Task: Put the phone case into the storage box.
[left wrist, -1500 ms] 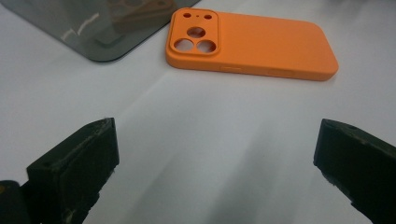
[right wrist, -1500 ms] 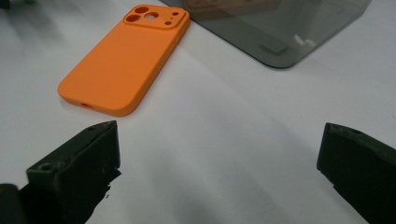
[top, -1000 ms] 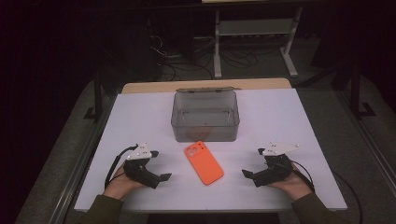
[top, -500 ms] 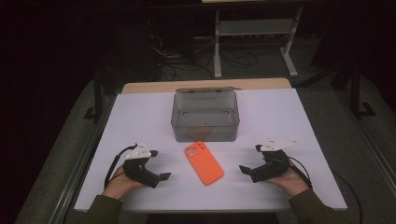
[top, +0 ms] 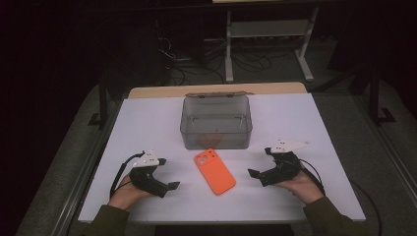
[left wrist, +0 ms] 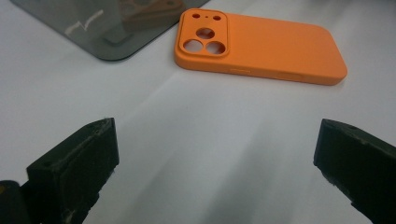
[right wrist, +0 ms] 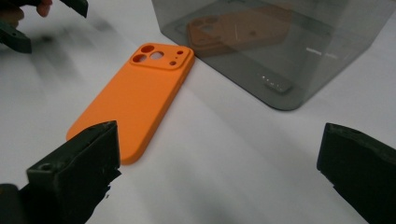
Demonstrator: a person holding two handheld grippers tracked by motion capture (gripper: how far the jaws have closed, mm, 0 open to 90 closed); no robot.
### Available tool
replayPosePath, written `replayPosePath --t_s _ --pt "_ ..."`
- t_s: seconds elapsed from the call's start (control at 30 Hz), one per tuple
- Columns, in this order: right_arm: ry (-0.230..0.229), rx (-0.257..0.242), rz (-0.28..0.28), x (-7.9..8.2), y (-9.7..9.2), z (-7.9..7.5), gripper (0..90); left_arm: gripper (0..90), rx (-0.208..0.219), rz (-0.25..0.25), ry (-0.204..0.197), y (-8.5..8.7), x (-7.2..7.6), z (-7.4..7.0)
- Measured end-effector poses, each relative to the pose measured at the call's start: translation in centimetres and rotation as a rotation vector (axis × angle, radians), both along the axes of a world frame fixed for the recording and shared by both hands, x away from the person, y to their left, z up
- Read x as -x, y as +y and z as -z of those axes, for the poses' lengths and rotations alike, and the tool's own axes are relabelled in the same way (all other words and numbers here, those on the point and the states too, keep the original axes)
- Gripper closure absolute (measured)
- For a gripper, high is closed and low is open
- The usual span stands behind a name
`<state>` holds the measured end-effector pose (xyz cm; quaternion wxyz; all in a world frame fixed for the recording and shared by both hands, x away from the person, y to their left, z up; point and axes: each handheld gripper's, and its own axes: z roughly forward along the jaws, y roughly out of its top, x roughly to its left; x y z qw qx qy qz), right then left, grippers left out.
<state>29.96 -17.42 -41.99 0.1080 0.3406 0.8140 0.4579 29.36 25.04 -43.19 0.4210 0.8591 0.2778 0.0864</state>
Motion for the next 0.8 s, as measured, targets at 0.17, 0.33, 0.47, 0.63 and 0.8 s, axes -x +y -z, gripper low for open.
replayPosePath --t_s 0.17,0.33,0.47,0.63,0.8 --pt "0.001 -0.001 -0.011 -0.5 0.5 -0.1 0.0 0.0 0.001 0.001 -0.004 0.0 0.1 -0.1" --pt "0.000 0.002 -0.020 -0.7 0.8 -0.3 0.0 0.0 0.000 0.003 -0.007 -0.1 0.1 -0.1" --pt "0.004 0.005 -0.030 -0.9 1.1 -0.4 0.0 0.0 0.004 0.005 -0.007 -0.1 0.2 -0.1" --pt "0.003 -0.001 -0.045 -1.3 1.9 -0.6 0.0 0.0 0.009 0.008 -0.004 -0.1 0.2 -0.1" --pt "0.001 0.006 -0.060 -1.6 2.6 -0.8 0.0 0.0 0.008 0.006 -0.005 -0.1 0.2 -0.1"
